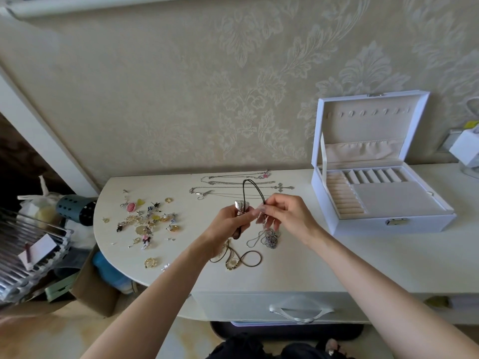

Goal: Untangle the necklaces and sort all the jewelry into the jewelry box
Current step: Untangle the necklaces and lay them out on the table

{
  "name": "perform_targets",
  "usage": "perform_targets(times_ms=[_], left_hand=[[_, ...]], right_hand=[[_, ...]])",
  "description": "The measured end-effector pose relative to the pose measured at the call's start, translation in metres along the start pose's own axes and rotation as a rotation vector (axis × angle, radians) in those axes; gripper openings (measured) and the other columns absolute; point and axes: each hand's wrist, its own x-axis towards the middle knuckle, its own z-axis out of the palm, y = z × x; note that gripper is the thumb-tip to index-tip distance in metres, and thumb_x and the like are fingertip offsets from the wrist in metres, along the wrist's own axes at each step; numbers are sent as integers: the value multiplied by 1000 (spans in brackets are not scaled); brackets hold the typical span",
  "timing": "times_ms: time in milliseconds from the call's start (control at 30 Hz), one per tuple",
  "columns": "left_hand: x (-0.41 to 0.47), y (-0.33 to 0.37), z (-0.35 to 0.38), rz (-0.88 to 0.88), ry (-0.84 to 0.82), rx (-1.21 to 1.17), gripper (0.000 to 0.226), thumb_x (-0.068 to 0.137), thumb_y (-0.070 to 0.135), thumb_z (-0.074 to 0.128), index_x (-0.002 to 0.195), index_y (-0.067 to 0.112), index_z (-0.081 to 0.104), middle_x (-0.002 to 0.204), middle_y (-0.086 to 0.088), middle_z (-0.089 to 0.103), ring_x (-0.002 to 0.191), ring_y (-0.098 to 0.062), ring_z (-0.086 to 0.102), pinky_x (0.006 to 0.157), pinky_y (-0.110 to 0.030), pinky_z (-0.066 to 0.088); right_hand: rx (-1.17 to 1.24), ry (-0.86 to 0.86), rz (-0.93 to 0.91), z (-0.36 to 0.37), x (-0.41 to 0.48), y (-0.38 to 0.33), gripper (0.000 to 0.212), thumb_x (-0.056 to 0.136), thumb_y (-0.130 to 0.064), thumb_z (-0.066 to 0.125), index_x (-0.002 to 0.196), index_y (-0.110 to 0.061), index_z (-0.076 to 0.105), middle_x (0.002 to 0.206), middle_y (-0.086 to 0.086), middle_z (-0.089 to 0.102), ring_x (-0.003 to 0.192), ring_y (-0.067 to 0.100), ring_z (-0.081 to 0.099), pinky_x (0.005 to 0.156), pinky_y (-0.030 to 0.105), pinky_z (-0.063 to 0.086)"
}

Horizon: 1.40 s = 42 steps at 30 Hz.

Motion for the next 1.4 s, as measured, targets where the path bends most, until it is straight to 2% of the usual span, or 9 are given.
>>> perform_targets(times_ms=[267, 400, 567, 700, 900, 1067, 1200, 1300, 1400], left_hand=[[13, -9, -5, -132, 186, -120, 22, 94, 32, 54, 83, 13, 51, 68, 0, 51, 52, -9, 39, 48, -18, 32], [24, -18, -16, -197, 286, -258, 19, 100, 13, 37, 98, 4, 53, 89, -9, 56, 62, -13, 49, 50, -19, 40], [41, -23, -50, -242, 423, -109, 29, 99, 30, 44, 87, 11, 61, 96, -6, 59, 94, -17, 57, 83, -34, 48], [56, -20, -73, -300, 535, -108, 28, 95, 30, 51, 75, 15, 63, 85, 0, 51, 77, -11, 45, 67, -24, 42], [60, -21, -98, -301, 452, -360, 14, 94, 12, 55, 85, 2, 60, 76, -8, 50, 69, -17, 55, 50, -20, 54], [67, -37, -109, -329, 582, 32, 13, 85, 12, 68, 91, 6, 59, 65, -4, 63, 47, -9, 61, 44, -16, 43], [69, -55, -112, -343, 660, 332, 12, 80, 14, 72, 79, 8, 62, 75, -10, 62, 71, -25, 61, 67, -31, 52], [68, -59, -108, -355, 709, 539, 21, 83, 27, 69, 91, 10, 59, 84, -5, 61, 77, -22, 54, 54, -27, 39], [71, -66, -102, -349, 794, 590, 23, 85, 30, 64, 97, 11, 58, 93, -6, 61, 85, -25, 55, 63, -30, 43]], right_hand=[[-57, 49, 119, -5, -1, 12, 6, 86, -6, 64, 85, -9, 70, 69, 11, 68, 50, 14, 51, 44, 15, 36], [-57, 195, 155, -11, -2, 25, 9, 88, -10, 63, 86, -3, 69, 70, 12, 67, 47, 16, 46, 41, 14, 34], [-40, 420, 188, -24, 4, 40, 14, 90, -13, 60, 81, -6, 68, 66, 5, 64, 45, 12, 49, 43, 18, 37], [-104, 529, 205, -31, 10, 50, 13, 86, -20, 67, 81, -8, 68, 55, 1, 56, 38, 2, 44, 48, 14, 39], [-266, 600, 231, -38, 15, 60, 12, 85, -26, 66, 84, -15, 70, 50, 1, 54, 47, 8, 48, 51, 15, 35], [-354, 570, 231, -34, 18, 68, 10, 86, -24, 66, 82, -16, 68, 48, -1, 52, 39, 4, 47, 47, 9, 33], [-374, 539, 225, -34, 27, 78, 9, 86, -22, 66, 80, -16, 68, 51, -1, 56, 52, 13, 53, 58, 25, 39], [-433, 526, 228, -35, 37, 82, 10, 88, -23, 64, 81, -16, 68, 60, -1, 62, 68, 20, 61, 65, 29, 42], [-493, 530, 211, -35, 44, 85, 9, 85, -24, 67, 83, -16, 68, 76, 0, 69, 78, 23, 64, 69, 32, 46]])
